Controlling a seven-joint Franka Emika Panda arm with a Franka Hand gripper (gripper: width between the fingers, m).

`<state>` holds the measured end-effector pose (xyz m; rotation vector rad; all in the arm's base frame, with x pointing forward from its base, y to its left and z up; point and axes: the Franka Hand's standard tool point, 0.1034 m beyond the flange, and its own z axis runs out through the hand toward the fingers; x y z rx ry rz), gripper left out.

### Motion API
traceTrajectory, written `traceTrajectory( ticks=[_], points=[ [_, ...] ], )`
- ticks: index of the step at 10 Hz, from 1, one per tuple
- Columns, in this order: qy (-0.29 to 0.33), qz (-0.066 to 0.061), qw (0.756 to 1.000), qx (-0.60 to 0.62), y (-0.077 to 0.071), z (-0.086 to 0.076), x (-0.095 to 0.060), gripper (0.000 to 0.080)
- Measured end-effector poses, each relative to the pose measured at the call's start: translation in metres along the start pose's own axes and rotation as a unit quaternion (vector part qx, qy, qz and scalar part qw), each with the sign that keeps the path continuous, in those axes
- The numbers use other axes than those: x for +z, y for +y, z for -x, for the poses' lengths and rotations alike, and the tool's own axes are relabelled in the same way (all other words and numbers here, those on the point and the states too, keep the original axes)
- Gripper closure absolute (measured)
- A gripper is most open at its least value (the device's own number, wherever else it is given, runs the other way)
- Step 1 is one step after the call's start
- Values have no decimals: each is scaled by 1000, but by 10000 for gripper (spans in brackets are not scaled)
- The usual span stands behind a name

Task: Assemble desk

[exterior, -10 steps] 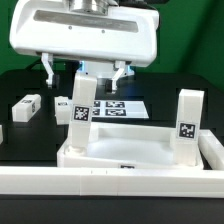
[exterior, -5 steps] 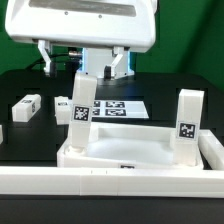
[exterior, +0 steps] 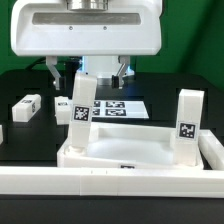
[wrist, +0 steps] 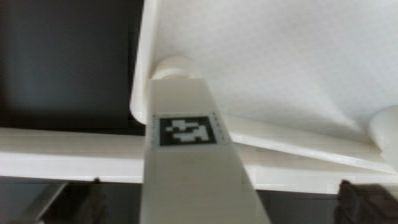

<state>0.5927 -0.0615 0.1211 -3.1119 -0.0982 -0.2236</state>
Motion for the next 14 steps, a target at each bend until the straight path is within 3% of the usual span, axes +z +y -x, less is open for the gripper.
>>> traceTrajectory(
  ticks=[2, 3, 5, 8, 9, 10, 11, 12, 14],
  points=[
    [-69, -18, 997, -5, -2, -1, 2, 151],
    [-56, -12, 998, -7, 2, -9, 3, 151],
    [-57, -6, 998, -10, 9, -8, 2, 151],
    [-58, -6, 998, -10, 13, -6, 4, 151],
    [-59, -6, 998, -12, 11, -6, 5, 307],
    [-59, -6, 998, -12, 11, -6, 5, 307],
    [-59, -6, 998, -12, 11, -6, 5, 456],
    [-59, -6, 998, -12, 11, -6, 5, 509],
    [-59, -6, 998, -8, 11, -6, 5, 509]
  ],
)
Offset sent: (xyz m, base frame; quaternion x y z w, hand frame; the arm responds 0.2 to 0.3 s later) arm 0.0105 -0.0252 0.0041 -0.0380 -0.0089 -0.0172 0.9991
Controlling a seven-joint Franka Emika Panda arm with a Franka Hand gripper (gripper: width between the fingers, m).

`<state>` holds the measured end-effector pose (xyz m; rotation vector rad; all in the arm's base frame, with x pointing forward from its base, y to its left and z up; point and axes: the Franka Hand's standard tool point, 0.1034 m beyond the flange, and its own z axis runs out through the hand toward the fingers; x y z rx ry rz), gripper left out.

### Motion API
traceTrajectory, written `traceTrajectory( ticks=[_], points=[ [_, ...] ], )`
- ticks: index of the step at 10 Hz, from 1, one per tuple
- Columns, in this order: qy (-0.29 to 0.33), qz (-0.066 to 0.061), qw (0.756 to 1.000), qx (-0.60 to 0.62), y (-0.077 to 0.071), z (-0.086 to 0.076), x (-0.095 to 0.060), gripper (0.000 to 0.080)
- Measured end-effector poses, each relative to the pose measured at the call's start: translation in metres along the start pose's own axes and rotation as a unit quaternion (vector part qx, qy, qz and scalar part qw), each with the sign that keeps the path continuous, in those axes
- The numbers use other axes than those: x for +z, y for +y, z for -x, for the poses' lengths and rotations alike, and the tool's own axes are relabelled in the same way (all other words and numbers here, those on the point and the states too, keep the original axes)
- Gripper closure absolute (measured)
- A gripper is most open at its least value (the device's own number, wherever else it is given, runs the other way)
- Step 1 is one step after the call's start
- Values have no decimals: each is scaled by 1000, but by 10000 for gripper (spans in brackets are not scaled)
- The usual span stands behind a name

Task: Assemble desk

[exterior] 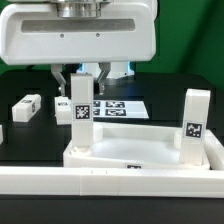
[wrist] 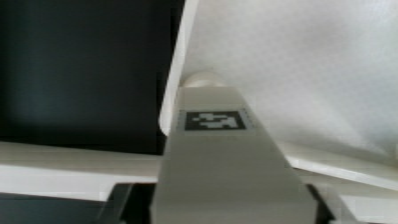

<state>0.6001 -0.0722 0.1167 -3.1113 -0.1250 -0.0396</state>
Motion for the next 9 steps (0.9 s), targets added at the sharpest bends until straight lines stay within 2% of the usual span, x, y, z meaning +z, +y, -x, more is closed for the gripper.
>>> traceTrajectory(
  ticks=[3, 5, 8, 9],
  points=[
    [0, 0, 1000, 14, 0, 0, 0, 509],
    [1, -6, 993, 119, -2, 0, 0, 509],
    [0, -12, 967, 253, -5, 0, 1, 509],
    [-1, -14, 950, 311, -7, 0, 1, 509]
  ],
)
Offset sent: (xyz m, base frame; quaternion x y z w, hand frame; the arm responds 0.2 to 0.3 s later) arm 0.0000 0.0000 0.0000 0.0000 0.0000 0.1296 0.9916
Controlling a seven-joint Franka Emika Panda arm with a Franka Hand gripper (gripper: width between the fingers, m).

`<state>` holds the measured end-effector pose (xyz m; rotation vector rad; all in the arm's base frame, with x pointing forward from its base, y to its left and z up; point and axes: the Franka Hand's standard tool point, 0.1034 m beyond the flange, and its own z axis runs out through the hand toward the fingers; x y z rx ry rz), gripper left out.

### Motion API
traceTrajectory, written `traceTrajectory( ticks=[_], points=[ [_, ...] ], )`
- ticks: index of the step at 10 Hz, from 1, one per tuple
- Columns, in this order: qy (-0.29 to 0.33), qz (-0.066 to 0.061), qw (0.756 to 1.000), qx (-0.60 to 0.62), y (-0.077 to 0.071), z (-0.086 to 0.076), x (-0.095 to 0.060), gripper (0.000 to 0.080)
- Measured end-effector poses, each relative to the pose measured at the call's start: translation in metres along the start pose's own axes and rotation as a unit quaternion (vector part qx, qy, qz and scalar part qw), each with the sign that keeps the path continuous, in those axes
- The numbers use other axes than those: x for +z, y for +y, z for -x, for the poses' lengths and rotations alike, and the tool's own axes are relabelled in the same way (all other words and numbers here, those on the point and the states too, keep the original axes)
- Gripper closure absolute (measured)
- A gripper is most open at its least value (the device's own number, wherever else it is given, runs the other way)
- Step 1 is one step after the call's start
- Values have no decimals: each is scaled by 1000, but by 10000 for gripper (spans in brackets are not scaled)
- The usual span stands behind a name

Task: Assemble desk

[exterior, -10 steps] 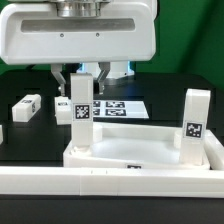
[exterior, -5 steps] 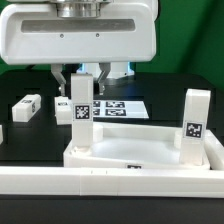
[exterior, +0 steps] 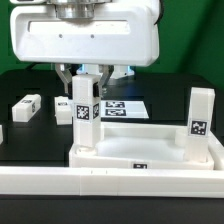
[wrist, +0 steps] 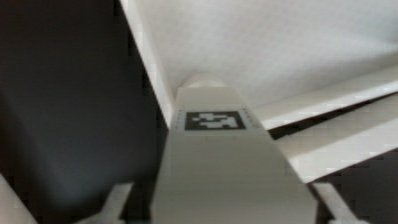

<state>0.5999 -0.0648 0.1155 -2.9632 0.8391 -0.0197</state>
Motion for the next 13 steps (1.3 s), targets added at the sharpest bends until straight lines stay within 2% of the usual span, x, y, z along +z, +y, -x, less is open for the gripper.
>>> traceTrajectory(
  ticks=[2, 5, 7, 8, 9, 10, 11, 13],
  points=[
    [-2, -3, 996, 94, -5, 2, 1, 509],
    [-3, -3, 974, 226, -8, 4, 1, 509],
    [-3, -3, 974, 225, -8, 4, 2, 509],
    [-3, -3, 979, 206, -9, 5, 2, 437],
    [-4, -2, 982, 188, -11, 6, 2, 248],
    [-4, -2, 991, 135, -12, 7, 2, 248],
    [-3, -2, 997, 74, -13, 6, 2, 171],
    [-3, -3, 1000, -25, -16, 8, 2, 156]
  ],
)
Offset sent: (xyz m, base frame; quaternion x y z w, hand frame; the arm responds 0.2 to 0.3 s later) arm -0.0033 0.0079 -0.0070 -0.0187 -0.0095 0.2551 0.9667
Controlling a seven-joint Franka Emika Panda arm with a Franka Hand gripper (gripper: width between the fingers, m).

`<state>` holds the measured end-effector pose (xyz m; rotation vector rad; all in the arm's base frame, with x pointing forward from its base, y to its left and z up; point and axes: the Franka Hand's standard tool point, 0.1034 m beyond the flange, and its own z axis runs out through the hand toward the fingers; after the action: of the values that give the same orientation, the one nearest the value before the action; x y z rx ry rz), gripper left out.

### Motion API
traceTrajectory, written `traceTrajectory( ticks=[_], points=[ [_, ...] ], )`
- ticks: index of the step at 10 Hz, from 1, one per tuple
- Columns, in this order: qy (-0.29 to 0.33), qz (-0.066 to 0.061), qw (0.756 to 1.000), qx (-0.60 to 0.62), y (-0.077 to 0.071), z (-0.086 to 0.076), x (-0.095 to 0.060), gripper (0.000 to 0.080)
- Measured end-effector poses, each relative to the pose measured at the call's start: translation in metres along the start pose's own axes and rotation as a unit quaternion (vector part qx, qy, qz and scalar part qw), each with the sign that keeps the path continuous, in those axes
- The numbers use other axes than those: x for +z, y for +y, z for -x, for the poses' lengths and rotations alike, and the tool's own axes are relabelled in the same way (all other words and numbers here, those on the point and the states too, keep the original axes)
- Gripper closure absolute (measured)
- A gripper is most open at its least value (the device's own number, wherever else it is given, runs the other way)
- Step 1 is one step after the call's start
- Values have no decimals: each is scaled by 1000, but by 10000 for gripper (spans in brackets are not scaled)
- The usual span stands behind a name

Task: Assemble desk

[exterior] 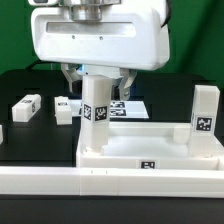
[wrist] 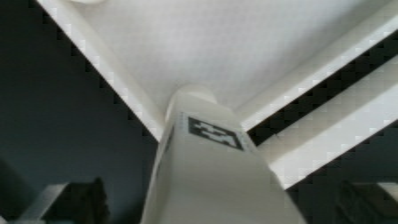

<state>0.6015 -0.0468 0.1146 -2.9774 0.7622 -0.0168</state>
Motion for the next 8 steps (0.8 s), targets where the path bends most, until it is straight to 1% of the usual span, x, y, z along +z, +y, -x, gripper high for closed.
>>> traceTrajectory(
  ticks=[2, 4, 8],
  points=[
    [1, 0, 994, -113, 0, 0, 1, 151],
    [1, 0, 983, -182, -1, 0, 2, 151],
    [1, 14, 944, -330, 2, -1, 1, 151]
  ],
)
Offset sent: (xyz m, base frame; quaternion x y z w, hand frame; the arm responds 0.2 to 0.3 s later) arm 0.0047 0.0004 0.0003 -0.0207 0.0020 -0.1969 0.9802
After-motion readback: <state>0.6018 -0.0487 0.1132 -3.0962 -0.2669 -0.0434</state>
